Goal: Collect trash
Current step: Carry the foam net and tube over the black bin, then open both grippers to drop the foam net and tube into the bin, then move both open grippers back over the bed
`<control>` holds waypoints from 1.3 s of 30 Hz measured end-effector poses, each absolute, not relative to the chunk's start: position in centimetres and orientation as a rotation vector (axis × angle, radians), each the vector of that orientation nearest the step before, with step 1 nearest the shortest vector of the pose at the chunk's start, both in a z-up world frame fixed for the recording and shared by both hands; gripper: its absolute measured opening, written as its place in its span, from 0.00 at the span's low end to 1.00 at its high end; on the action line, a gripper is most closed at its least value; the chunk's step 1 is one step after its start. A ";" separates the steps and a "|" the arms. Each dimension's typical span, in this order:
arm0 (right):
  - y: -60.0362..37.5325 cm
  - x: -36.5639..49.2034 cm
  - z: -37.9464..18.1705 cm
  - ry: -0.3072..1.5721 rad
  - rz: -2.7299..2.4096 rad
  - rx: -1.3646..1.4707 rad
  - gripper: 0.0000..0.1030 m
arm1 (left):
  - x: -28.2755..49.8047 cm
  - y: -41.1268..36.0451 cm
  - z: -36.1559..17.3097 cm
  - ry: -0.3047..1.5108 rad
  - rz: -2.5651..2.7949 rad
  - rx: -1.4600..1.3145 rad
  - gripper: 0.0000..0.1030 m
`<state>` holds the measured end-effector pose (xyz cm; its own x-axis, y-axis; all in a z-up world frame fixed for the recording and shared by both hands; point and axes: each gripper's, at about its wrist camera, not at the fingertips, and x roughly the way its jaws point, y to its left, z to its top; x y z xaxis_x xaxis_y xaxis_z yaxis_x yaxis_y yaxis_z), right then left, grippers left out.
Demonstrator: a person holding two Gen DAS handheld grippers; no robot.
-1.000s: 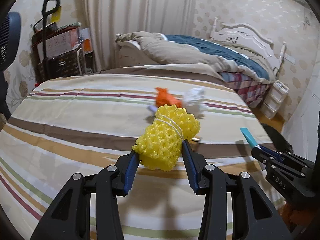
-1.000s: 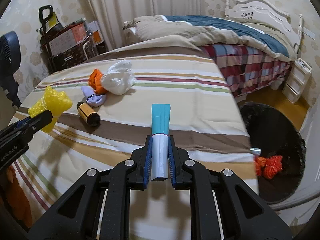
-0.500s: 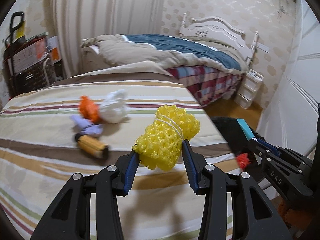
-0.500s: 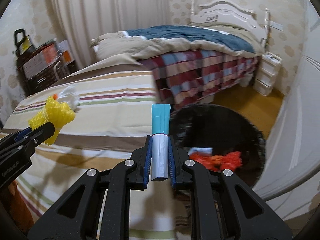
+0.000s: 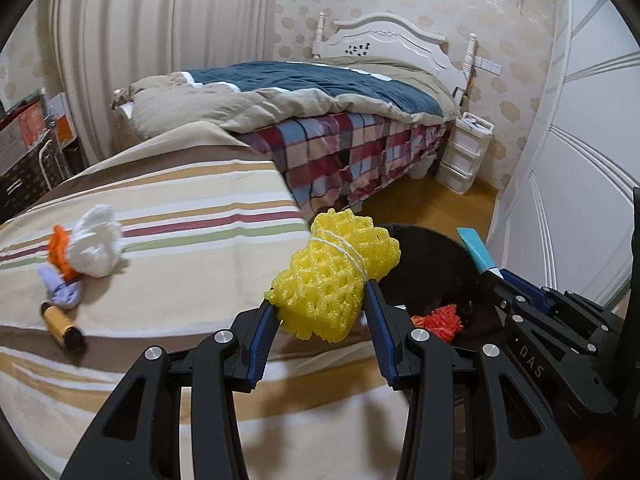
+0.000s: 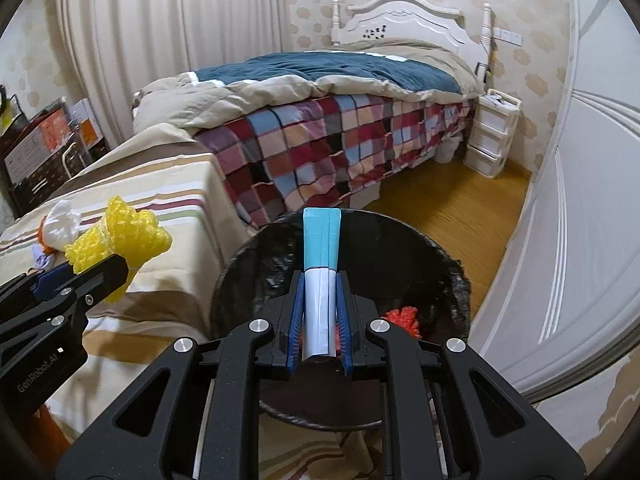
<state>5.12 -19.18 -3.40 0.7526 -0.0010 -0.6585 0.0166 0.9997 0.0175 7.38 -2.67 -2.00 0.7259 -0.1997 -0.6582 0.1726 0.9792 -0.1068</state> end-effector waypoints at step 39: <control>-22.3 6.9 -5.5 0.757 -0.094 0.128 0.76 | 8.7 -3.9 -3.7 0.775 -0.109 0.014 0.77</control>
<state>6.91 -22.33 -5.54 0.7236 -0.0386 -0.6891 0.1304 0.9881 0.0815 8.66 -3.90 -3.66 0.7091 -0.0929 -0.6989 0.1035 0.9943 -0.0272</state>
